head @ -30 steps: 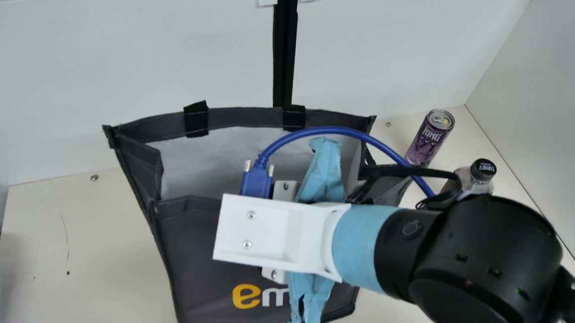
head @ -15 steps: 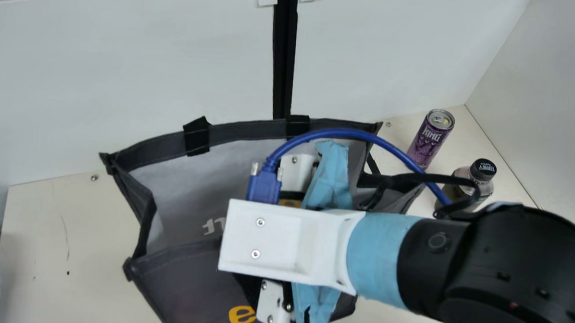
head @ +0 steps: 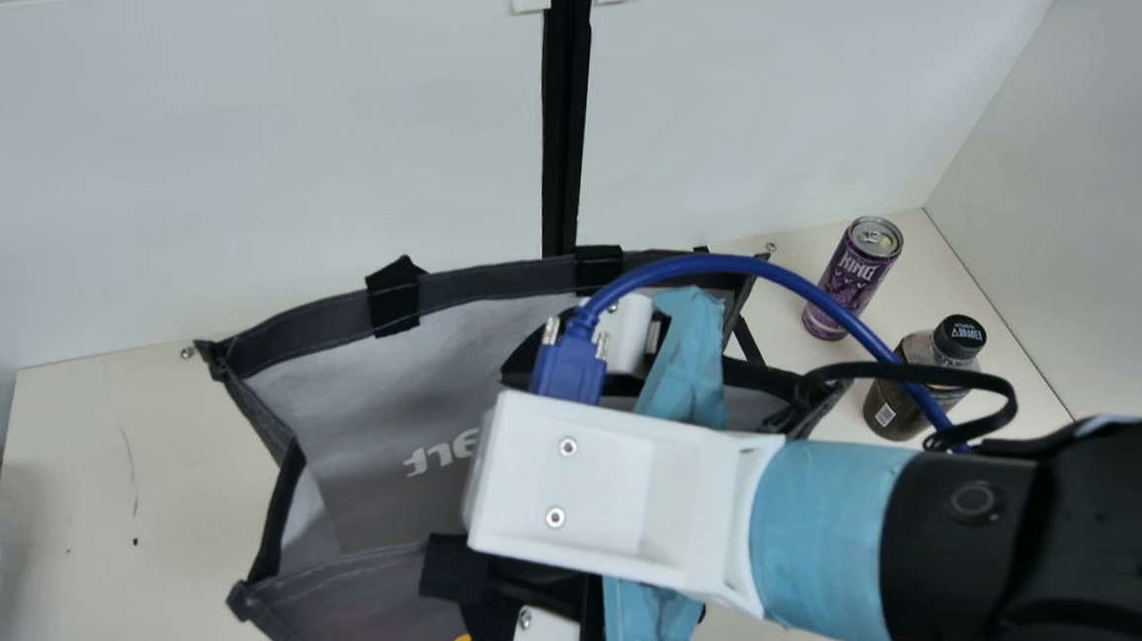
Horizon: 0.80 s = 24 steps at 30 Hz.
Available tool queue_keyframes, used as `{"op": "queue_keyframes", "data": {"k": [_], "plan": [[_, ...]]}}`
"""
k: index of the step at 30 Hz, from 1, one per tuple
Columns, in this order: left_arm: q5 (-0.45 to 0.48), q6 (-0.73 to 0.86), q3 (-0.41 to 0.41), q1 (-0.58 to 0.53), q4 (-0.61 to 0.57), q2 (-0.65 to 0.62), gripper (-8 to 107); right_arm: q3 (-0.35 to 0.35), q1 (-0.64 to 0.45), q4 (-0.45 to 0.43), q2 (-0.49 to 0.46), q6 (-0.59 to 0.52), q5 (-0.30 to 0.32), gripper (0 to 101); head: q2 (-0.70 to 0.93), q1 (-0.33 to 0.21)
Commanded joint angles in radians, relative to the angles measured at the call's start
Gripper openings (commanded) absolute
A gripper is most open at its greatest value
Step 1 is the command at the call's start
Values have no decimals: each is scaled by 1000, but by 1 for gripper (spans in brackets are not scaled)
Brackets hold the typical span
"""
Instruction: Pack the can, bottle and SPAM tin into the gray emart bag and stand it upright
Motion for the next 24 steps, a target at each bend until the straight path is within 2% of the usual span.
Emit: {"op": "queue_keyframes", "data": {"k": [1,18,24], "plan": [[0,0,0,0,0,0,90,-1,5,14,-5,10,-1,95,-2,-23],[0,0,0,0,0,0,90,-4,67,60,-90,132,-1,95,-2,-23],[0,0,0,0,0,0,90,-22,46,52,-122,169,-1,95,-2,-23]]}}
